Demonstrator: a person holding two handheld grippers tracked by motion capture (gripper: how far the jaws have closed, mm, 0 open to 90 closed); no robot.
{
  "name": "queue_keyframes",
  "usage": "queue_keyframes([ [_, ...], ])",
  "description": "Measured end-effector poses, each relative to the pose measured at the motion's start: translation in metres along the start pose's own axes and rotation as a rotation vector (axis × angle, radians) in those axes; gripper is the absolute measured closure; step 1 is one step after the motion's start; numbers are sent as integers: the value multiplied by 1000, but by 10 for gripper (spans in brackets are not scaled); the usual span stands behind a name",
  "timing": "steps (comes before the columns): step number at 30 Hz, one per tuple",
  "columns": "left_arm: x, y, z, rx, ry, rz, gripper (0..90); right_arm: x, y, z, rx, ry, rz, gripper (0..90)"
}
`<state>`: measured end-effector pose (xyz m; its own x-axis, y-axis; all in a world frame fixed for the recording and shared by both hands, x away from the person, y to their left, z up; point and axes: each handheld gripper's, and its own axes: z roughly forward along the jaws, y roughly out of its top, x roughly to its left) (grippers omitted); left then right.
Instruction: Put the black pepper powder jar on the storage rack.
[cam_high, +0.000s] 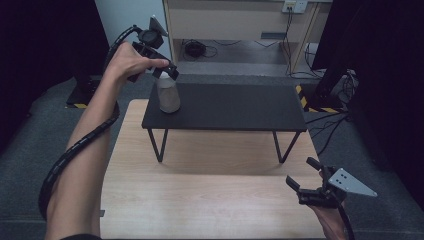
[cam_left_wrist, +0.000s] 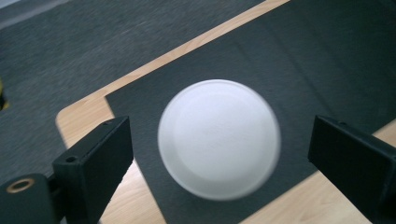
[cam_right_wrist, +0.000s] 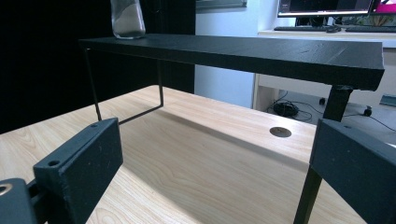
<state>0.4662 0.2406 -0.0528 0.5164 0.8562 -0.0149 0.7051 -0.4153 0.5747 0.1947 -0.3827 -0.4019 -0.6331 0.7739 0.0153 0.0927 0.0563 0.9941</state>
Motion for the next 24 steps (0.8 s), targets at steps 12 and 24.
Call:
queue_keyframes([
  [12, -5, -24, -45, -100, -32, 88, 56, 1, 1, 1, 2, 2, -4, 25],
  [24, -16, -52, -85, -204, -102, 217, 58, 2, 1, 3, 11, 8, -8, 25],
])
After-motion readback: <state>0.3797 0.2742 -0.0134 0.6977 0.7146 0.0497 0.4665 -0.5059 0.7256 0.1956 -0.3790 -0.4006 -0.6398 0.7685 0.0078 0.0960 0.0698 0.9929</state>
